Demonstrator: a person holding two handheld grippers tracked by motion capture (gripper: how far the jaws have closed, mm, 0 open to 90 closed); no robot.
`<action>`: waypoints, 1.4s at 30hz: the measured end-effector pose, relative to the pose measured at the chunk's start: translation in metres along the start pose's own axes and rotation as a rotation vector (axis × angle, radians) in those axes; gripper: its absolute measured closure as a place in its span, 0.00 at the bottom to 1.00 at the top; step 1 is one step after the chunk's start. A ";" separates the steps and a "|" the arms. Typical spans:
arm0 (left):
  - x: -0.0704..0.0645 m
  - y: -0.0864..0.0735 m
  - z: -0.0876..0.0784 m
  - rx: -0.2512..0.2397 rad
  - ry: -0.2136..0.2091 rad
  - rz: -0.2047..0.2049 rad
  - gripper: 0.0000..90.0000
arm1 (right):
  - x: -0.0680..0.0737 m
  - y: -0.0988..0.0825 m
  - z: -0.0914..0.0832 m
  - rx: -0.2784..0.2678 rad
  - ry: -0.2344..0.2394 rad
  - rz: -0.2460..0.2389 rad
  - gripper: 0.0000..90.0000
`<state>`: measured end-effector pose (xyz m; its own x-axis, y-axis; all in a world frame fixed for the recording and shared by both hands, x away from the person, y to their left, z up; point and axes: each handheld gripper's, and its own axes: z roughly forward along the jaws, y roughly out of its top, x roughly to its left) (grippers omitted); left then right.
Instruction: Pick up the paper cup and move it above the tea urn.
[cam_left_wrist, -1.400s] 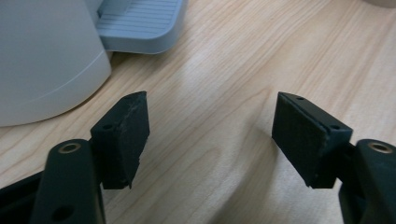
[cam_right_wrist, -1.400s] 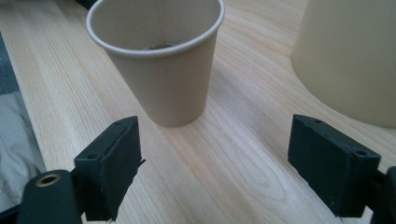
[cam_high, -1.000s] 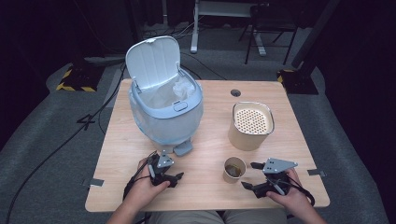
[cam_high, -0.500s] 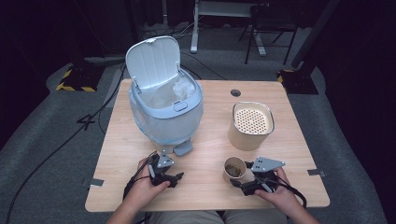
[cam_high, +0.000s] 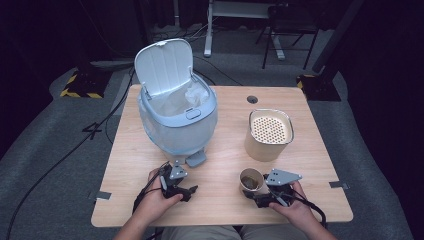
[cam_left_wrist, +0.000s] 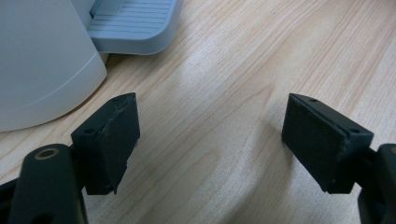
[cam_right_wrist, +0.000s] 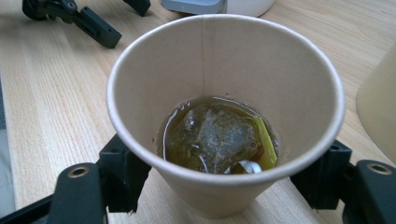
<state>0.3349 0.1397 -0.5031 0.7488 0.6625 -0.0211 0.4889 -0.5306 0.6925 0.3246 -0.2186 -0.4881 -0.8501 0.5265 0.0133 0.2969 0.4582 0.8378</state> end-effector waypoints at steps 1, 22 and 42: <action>0.000 0.000 0.001 0.000 -0.002 0.000 0.21 | -0.001 0.001 -0.001 -0.002 0.002 0.003 0.33; 0.000 0.002 0.003 0.003 -0.001 -0.003 0.20 | -0.035 0.042 -0.050 -0.055 -0.002 0.020 0.33; 0.000 0.003 0.003 0.003 -0.002 -0.004 0.19 | -0.080 0.103 -0.082 -0.071 -0.063 -0.011 0.34</action>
<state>0.3379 0.1365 -0.5034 0.7475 0.6638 -0.0251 0.4933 -0.5294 0.6902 0.3872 -0.2723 -0.3580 -0.8236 0.5664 -0.0282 0.2541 0.4130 0.8745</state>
